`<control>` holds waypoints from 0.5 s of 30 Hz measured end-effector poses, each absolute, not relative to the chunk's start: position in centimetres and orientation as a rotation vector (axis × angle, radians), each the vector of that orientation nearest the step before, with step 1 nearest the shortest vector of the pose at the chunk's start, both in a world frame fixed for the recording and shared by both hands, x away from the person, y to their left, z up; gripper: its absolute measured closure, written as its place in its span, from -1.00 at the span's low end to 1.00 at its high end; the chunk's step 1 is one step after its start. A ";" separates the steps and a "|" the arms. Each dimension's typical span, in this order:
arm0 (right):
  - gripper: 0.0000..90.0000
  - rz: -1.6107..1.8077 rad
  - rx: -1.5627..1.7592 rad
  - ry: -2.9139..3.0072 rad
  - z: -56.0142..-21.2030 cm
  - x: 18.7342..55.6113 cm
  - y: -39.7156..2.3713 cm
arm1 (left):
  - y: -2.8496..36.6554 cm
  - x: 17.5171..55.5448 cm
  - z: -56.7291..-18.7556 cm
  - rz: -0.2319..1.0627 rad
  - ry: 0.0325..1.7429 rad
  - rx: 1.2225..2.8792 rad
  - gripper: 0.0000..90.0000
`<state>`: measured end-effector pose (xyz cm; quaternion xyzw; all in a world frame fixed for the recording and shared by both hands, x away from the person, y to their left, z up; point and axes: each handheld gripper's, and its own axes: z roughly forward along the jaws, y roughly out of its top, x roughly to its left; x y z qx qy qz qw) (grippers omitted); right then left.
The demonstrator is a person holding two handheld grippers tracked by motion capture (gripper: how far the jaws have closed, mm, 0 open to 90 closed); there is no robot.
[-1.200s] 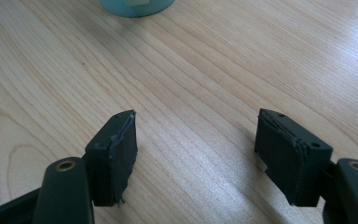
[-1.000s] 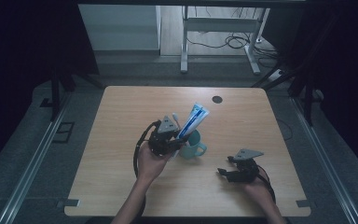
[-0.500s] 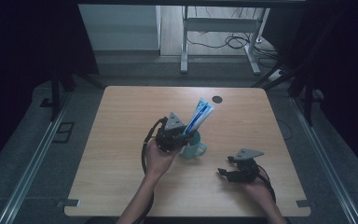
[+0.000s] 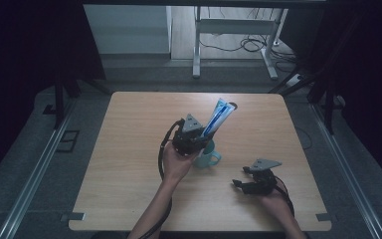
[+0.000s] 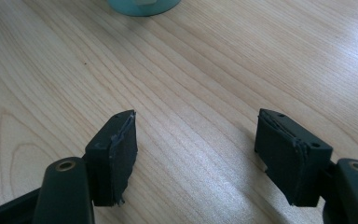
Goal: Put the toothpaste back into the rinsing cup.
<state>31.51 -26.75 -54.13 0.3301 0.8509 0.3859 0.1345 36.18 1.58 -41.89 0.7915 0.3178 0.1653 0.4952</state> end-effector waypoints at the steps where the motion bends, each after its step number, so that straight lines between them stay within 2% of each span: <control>1: -0.34 1.120 0.957 2.466 -54.1 31.5 -26.8 | 1.5 36.2 -41.8 0.405 0.768 1.918 0.58; 15: -0.34 1.125 0.961 2.467 -54.1 31.5 -26.8 | 0.5 37.5 -41.6 0.449 0.791 1.858 0.58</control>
